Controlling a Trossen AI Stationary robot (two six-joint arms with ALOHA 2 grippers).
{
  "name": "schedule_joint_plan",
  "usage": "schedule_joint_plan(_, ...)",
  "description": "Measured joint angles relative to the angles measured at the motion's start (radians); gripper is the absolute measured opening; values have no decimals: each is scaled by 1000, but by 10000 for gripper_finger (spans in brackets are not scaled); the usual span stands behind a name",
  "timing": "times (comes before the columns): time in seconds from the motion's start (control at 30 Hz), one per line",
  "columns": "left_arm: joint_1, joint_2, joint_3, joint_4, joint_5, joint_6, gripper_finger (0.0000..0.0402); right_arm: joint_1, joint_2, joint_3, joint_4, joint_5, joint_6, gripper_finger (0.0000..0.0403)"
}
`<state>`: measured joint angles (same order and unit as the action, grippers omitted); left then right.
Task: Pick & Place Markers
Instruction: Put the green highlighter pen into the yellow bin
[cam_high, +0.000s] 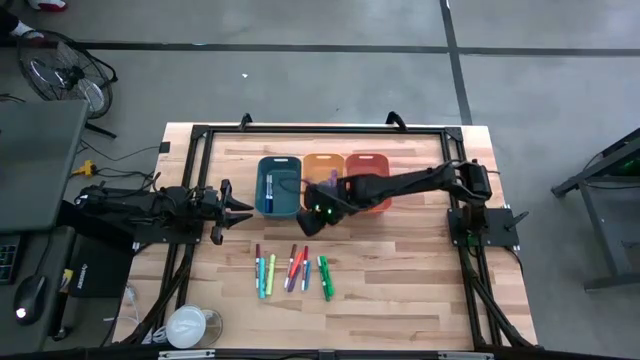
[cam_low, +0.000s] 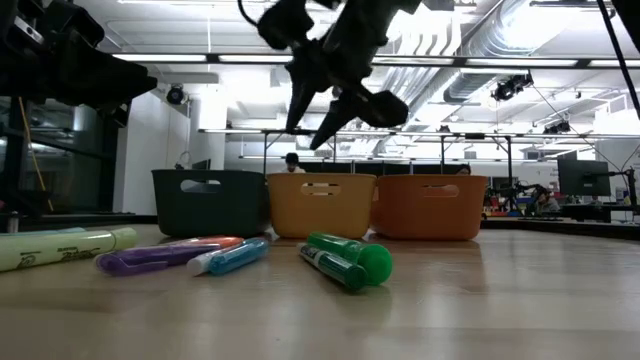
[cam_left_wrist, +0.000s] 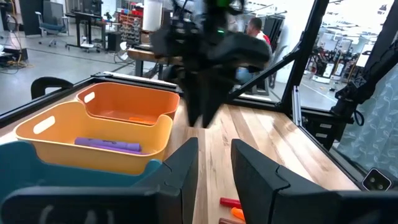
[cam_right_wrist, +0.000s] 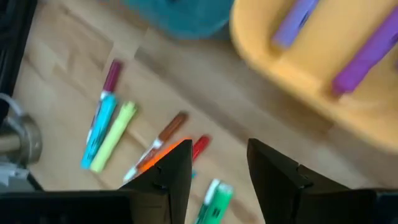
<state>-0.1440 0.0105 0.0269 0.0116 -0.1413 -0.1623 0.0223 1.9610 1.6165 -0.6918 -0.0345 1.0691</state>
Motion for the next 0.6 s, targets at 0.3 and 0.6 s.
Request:
schedule_joint_plan(0.3,0,0,0,0,0,0,94,125,0,0,-9,7,115,142)
schedule_joint_plan(0.6,0,0,0,0,-1,0,94,208,6,-11,-66,57,238,142)
